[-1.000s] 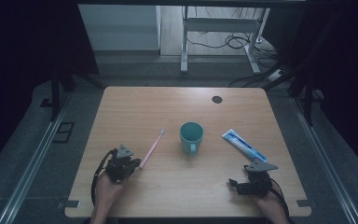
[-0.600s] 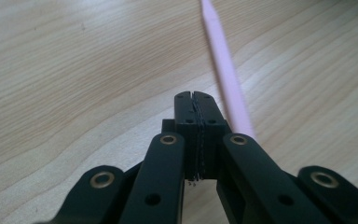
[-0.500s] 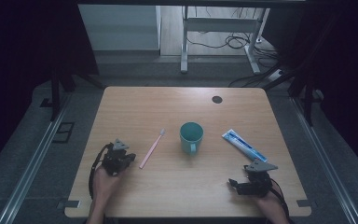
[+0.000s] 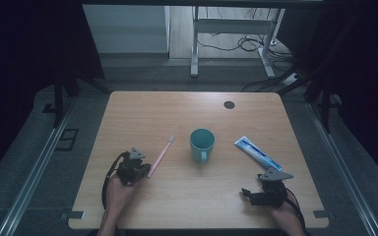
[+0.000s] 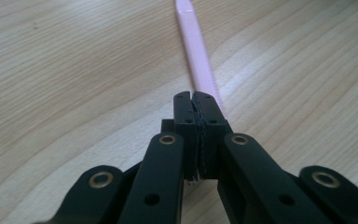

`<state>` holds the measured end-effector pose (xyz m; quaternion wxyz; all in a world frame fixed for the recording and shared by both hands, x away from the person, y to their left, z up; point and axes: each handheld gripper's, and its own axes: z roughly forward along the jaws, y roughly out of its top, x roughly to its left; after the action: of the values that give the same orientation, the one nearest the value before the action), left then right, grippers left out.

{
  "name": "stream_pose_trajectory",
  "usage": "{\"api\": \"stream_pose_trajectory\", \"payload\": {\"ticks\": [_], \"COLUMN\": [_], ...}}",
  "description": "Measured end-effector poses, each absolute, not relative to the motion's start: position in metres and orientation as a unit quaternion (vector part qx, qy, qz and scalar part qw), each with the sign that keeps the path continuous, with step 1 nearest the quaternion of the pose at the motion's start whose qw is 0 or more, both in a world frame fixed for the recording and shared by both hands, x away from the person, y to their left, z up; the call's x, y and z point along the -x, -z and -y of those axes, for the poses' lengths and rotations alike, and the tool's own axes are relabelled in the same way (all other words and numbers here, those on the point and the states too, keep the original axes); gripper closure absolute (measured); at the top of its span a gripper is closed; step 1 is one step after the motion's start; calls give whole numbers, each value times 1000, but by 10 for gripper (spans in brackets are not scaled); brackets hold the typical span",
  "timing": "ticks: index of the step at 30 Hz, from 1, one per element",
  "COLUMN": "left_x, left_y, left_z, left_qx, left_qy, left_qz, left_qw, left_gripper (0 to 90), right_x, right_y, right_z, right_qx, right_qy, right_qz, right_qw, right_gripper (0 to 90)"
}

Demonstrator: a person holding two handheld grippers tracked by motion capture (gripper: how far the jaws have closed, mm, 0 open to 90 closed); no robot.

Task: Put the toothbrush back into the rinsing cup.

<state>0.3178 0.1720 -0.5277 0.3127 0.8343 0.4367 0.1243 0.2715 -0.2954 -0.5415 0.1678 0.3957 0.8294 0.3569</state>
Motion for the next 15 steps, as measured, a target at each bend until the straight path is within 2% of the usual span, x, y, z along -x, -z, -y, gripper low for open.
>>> {"api": "stream_pose_trajectory", "payload": {"ticks": [15], "left_x": [-315], "left_y": [526], "left_z": [-146], "left_qx": [-844], "left_qy": [-110], "left_qz": [-417], "left_qw": [317], "left_gripper": [876], "right_x": [-271], "right_y": [542], "right_z": [295], "right_qx": [-396], "right_qy": [-357], "right_qz": [-829], "right_qw": [168], "right_gripper": [129]}}
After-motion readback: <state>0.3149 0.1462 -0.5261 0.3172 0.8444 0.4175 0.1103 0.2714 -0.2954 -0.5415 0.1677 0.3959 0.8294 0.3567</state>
